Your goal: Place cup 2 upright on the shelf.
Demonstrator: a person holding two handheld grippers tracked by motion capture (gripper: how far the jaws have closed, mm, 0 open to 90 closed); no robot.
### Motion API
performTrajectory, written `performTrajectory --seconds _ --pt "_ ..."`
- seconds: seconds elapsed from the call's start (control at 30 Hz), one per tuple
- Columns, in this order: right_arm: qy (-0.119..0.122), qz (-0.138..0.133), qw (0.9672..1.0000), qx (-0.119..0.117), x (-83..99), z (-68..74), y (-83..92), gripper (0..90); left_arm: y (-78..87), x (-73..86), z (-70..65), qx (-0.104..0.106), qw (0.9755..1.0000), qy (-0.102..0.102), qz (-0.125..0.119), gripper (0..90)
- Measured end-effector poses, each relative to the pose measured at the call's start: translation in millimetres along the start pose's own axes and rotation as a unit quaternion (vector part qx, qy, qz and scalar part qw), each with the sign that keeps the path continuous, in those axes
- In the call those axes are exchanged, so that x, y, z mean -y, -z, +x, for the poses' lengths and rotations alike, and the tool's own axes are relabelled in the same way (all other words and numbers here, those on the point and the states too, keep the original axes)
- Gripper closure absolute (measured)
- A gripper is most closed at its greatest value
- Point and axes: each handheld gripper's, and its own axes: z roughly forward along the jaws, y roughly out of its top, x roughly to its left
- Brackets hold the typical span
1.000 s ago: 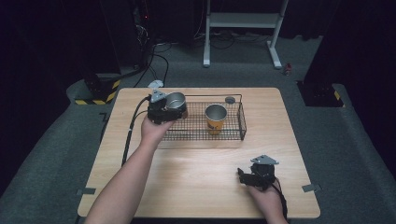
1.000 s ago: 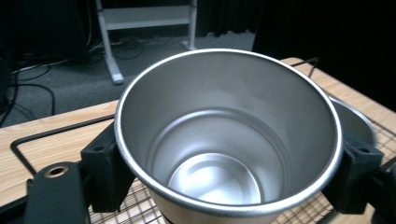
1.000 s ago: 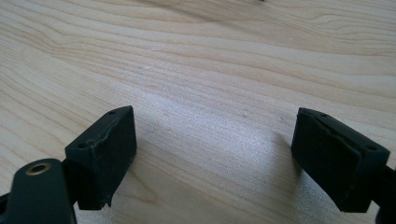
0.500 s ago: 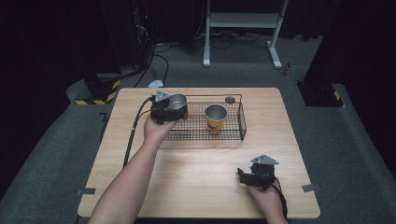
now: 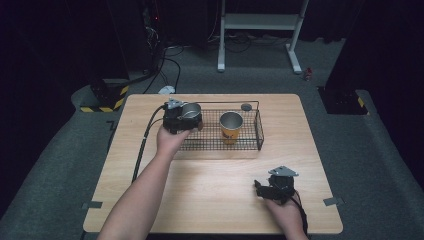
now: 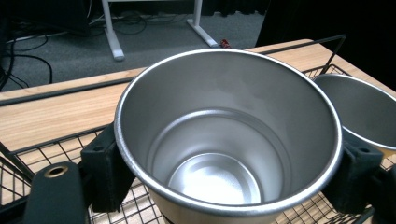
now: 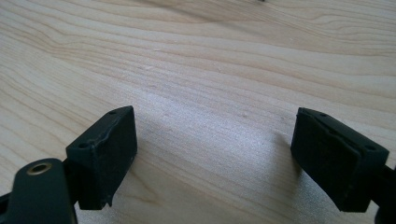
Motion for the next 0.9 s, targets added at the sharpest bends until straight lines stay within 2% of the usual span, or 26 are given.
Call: performTrajectory --seconds 0.1,0.37,0.5,0.9 --pt "0.0 0.0 1.0 0.0 0.0 0.0 0.0 14.4 -3.7 3.2 -0.9 0.0 1.0 -0.006 0.008 18.7" --pt "0.0 0.0 1.0 0.0 0.0 0.0 0.0 14.4 -10.6 10.3 -1.9 -0.004 0.9997 -0.003 0.022 18.7" --pt "0.0 0.0 1.0 0.0 0.0 0.0 0.0 14.4 -14.5 13.2 -2.4 -0.007 0.9993 -0.01 0.034 18.7" --pt "0.0 0.0 1.0 0.0 0.0 0.0 0.1 14.7 -22.6 21.4 -1.8 -0.017 0.9983 -0.004 0.055 18.7"
